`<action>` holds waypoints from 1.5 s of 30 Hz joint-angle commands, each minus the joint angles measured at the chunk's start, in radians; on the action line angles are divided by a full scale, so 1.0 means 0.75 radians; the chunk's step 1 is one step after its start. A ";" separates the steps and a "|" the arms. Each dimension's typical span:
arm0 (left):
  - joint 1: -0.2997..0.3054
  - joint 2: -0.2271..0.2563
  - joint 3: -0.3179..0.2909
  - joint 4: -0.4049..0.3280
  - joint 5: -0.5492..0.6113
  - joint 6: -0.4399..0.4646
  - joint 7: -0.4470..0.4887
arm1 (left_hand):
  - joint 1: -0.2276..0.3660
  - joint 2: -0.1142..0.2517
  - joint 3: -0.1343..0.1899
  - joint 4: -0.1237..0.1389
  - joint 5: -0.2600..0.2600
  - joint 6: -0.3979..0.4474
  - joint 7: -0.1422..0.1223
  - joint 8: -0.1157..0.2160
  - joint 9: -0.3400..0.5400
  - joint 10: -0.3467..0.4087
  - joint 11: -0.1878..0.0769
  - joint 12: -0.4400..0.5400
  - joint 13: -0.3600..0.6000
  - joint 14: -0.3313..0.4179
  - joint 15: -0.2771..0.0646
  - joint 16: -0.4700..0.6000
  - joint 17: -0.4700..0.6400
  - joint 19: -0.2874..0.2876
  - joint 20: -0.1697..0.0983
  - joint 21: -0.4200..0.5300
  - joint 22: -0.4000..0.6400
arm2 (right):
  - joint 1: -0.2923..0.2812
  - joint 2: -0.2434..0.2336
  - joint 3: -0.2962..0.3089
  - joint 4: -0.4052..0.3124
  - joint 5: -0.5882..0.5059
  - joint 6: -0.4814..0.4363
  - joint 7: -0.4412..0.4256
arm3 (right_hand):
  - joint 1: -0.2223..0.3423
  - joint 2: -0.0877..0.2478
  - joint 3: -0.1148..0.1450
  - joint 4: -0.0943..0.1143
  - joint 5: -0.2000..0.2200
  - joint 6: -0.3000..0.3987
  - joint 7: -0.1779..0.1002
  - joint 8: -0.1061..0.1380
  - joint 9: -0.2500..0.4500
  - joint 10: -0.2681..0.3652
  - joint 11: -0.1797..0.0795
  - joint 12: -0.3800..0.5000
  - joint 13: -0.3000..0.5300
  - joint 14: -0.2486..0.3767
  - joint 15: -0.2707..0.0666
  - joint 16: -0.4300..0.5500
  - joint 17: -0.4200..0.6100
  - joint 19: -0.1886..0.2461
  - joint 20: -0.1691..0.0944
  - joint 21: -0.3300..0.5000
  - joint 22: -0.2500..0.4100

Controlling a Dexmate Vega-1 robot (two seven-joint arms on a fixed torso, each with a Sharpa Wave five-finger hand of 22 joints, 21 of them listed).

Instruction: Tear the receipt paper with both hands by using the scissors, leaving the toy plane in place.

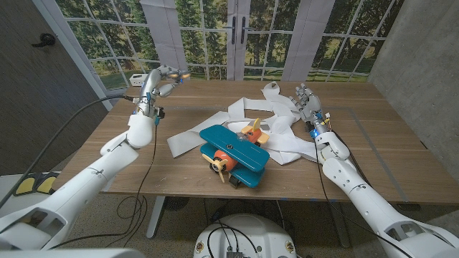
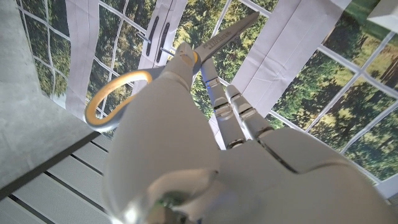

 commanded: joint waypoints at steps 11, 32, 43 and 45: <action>0.021 -0.168 -0.033 0.027 -0.040 -0.081 0.123 | -0.006 -0.010 -0.010 0.000 0.011 -0.015 0.029 0.013 0.024 0.014 -0.001 -0.019 0.008 0.135 -0.262 -0.016 -0.010 0.033 -0.004 0.011 0.006 | 0.003 -0.011 -0.021 -0.017 -0.041 0.022 -0.006 | -0.011 -0.004 0.015 0.001 0.009 0.010 -0.002 0.004 0.004 0.006 -0.008 0.003 0.005 0.005 0.004 0.009 -0.001 0.016 -0.002 0.006 0.003; -0.062 -0.240 0.006 0.093 0.126 -0.158 0.279 | -0.009 -0.008 -0.013 0.002 0.016 -0.030 0.034 0.014 0.038 0.024 0.000 -0.042 0.003 0.147 -0.262 -0.034 -0.024 0.028 0.002 0.010 0.010 | -0.028 -0.072 -0.025 -0.142 0.070 -0.093 0.127 | -0.047 -0.006 0.013 0.020 -0.002 0.000 -0.004 -0.002 0.004 0.024 0.038 0.010 0.010 0.042 0.033 0.025 0.009 0.057 0.070 0.016 0.007; -0.144 -0.290 0.041 0.280 0.136 -0.319 0.325 | -0.009 -0.006 -0.014 0.002 0.016 -0.036 0.040 0.010 0.039 0.023 0.001 -0.055 0.003 0.153 -0.262 -0.041 -0.026 0.018 -0.015 0.006 0.011 | -0.029 -0.141 -0.007 -0.200 0.160 -0.228 0.223 | -0.188 -0.054 -0.113 0.077 -0.218 0.026 -0.010 0.008 0.006 0.042 0.042 0.021 0.023 0.115 0.056 0.057 0.020 0.111 0.088 0.029 0.016; -0.158 -0.301 0.045 0.314 0.136 -0.353 0.337 | -0.009 -0.005 -0.013 0.002 0.016 -0.036 0.040 0.010 0.040 0.024 0.001 -0.055 0.005 0.153 -0.262 -0.042 -0.025 0.016 -0.020 0.006 0.011 | -0.006 -0.162 -0.015 -0.179 0.178 -0.260 0.308 | -0.204 -0.060 -0.127 0.081 -0.251 0.027 -0.006 0.007 0.007 0.034 0.044 0.018 0.025 0.123 0.066 0.060 0.020 0.129 0.091 0.034 0.018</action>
